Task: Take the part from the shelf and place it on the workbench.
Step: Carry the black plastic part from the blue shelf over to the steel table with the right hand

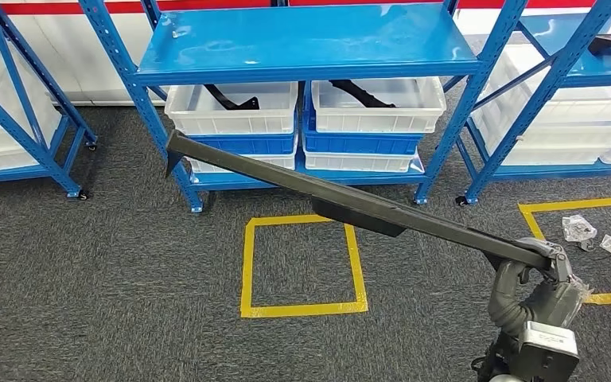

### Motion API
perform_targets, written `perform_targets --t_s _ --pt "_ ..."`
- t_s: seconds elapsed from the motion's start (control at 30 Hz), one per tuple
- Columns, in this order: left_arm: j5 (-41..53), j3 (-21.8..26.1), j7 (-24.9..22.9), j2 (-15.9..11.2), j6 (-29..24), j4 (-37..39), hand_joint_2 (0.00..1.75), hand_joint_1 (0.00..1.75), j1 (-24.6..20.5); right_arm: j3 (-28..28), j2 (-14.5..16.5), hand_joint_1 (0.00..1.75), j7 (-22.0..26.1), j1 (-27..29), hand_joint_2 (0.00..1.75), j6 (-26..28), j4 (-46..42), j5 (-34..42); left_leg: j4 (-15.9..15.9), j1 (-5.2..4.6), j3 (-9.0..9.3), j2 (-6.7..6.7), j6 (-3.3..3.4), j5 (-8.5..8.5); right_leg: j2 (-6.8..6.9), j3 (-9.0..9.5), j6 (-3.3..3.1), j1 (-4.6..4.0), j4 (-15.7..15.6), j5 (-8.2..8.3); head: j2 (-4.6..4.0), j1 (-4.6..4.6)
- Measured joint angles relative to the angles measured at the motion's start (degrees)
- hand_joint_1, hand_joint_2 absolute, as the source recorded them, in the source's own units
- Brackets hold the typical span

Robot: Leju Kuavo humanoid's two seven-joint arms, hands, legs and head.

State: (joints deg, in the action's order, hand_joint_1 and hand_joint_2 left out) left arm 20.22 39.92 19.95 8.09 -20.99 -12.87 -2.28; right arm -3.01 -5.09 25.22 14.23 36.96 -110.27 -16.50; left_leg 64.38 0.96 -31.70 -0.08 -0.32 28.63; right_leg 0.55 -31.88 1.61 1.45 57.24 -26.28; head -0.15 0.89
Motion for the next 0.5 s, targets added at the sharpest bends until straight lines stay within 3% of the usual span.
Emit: perform_targets --t_s 0.07,0.17,0.2,0.27,0.33,0.37,0.4,0.43,0.47,0.5 --pt "0.24 -0.13 0.03 -0.01 0.04 -0.04 1.75 0.00 -0.16 0.22 0.10 1.75 -0.03 0.02 1.75 0.04 -0.31 -0.42 -5.53 -0.24 3.44 -0.25 0.35 1.27 0.08 -0.96 0.83 -0.16 0.73 0.57 0.00 -0.03" --pt "0.63 -0.44 0.08 0.03 0.09 -0.05 1.75 0.00 -0.21 0.49 0.29 1.75 0.03 0.13 1.75 0.07 -0.58 -0.79 -6.80 -0.57 2.65 -0.13 1.83 0.77 0.13 -2.02 2.14 -0.18 1.14 1.16 0.00 -0.07" --pt "0.67 -0.55 0.08 0.02 0.11 -0.06 1.75 0.00 -0.23 0.57 0.33 1.75 0.09 0.19 1.75 0.07 -0.61 -0.82 -6.96 -0.54 1.96 0.04 2.57 0.12 0.06 -2.64 2.10 -0.16 2.09 0.08 0.00 -0.13" --pt "0.75 -0.73 0.10 -0.04 0.12 -0.08 1.75 0.00 -0.32 0.71 0.36 1.75 0.20 0.25 1.75 0.07 -0.64 -0.85 -7.14 -0.47 0.34 0.38 3.50 -1.31 -0.14 -4.61 1.52 -0.12 7.15 -4.57 0.00 -0.23" --pt "0.93 -0.82 0.12 -0.07 0.02 -0.09 1.75 0.00 -0.41 0.73 0.38 1.75 0.26 0.24 1.75 0.07 -0.65 -0.89 -7.08 -0.53 -1.39 0.55 3.67 -2.79 -0.26 -6.34 1.50 -0.17 14.54 -8.66 0.00 -0.31" --pt "1.08 -0.87 0.12 -0.05 -0.07 -0.09 1.75 0.00 -0.44 0.73 0.38 1.75 0.26 0.25 1.75 0.06 -0.65 -0.90 -7.04 -0.54 -2.32 0.64 3.61 -3.58 -0.31 -6.36 1.96 -0.16 17.05 -9.04 0.00 -0.31" --pt "1.22 -0.92 0.12 -0.03 -0.16 -0.09 1.75 0.00 -0.45 0.72 0.39 1.75 0.26 0.25 1.75 0.05 -0.65 -0.90 -7.00 -0.53 -3.20 0.72 3.49 -4.33 -0.32 -5.52 2.60 -0.14 17.71 -8.28 0.00 -0.32" --pt "1.37 -0.98 0.12 -0.02 -0.24 -0.09 1.75 0.00 -0.46 0.72 0.40 1.75 0.26 0.24 1.75 0.04 -0.65 -0.90 -6.97 -0.50 -4.12 0.78 3.31 -5.09 -0.32 -3.56 3.23 -0.09 16.13 -6.81 0.00 -0.32" --pt "1.46 -1.03 0.12 -0.02 -0.26 -0.09 1.75 0.00 -0.48 0.71 0.40 1.75 0.26 0.21 1.75 0.03 -0.65 -0.90 -6.92 -0.47 -4.88 0.80 3.08 -5.78 -0.32 -0.67 3.60 -0.03 12.60 -5.49 0.00 -0.33" --pt "1.55 -1.07 0.12 -0.02 -0.26 -0.10 1.75 0.00 -0.50 0.70 0.42 1.75 0.26 0.16 1.75 0.03 -0.66 -0.91 -6.82 -0.56 -5.51 0.75 2.77 -6.41 -0.33 2.95 3.57 -0.09 7.66 -5.06 0.00 -0.35"
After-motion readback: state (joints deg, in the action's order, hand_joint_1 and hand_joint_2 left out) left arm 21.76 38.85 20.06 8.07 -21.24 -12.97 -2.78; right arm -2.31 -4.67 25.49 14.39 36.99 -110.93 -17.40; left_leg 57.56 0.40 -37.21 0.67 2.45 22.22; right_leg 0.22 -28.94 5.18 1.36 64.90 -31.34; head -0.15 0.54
